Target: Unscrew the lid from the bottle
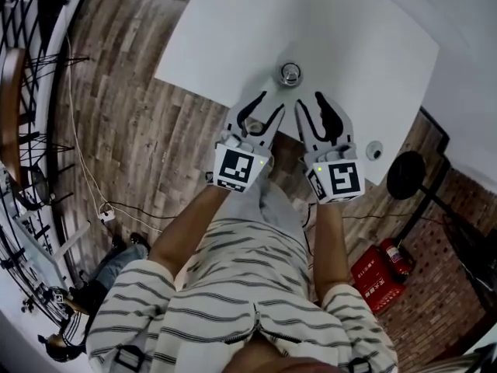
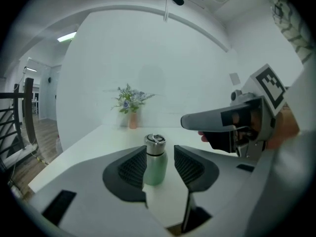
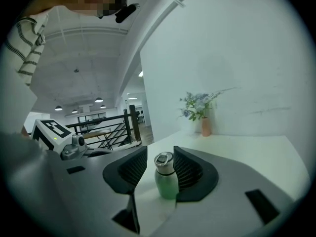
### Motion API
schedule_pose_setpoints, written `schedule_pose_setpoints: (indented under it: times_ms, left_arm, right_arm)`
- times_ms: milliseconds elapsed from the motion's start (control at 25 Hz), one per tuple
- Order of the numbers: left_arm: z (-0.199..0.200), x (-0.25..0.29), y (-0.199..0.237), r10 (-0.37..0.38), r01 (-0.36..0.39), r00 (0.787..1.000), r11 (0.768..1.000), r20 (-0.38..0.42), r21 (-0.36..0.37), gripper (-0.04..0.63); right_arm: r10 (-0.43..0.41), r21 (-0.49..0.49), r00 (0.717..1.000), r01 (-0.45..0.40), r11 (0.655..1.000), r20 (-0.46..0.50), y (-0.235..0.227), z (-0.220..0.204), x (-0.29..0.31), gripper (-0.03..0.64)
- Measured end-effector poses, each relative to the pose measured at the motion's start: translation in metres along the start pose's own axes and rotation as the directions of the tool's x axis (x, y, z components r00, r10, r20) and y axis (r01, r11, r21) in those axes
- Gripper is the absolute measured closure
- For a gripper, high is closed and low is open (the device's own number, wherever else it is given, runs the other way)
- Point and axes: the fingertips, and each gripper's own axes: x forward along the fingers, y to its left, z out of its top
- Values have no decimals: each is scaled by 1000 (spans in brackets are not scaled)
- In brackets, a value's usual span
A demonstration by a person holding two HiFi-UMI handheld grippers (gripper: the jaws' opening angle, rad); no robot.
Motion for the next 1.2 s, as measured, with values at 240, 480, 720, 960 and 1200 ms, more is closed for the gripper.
schedule_pose_setpoints:
  times_ms: [240, 480, 720, 960, 1200]
  left_arm:
    - [-19, 21, 9, -7, 7, 999, 1000, -48, -2, 364]
    - [-32, 43, 15, -25, 25, 997, 1000, -67, -1, 315]
    - [-36, 58, 16, -58, 59, 996, 998, -66, 8, 284]
    - [-36, 70, 20, -82, 85, 995, 995, -54, 47, 272]
    - [-32, 79, 19, -95, 98, 995, 993, -44, 68, 273]
  right_arm:
    - [11, -22, 999, -12, 1000, -44, -1, -13, 22, 393]
    - [24, -36, 997, -27, 999, -79, -4, -26, 44, 357]
    - [18, -41, 995, -22, 999, -102, -8, -33, 55, 344]
    - [-6, -52, 993, 0, 999, -117, -10, -39, 72, 331]
    - [-16, -43, 993, 11, 999, -116, -12, -41, 78, 328]
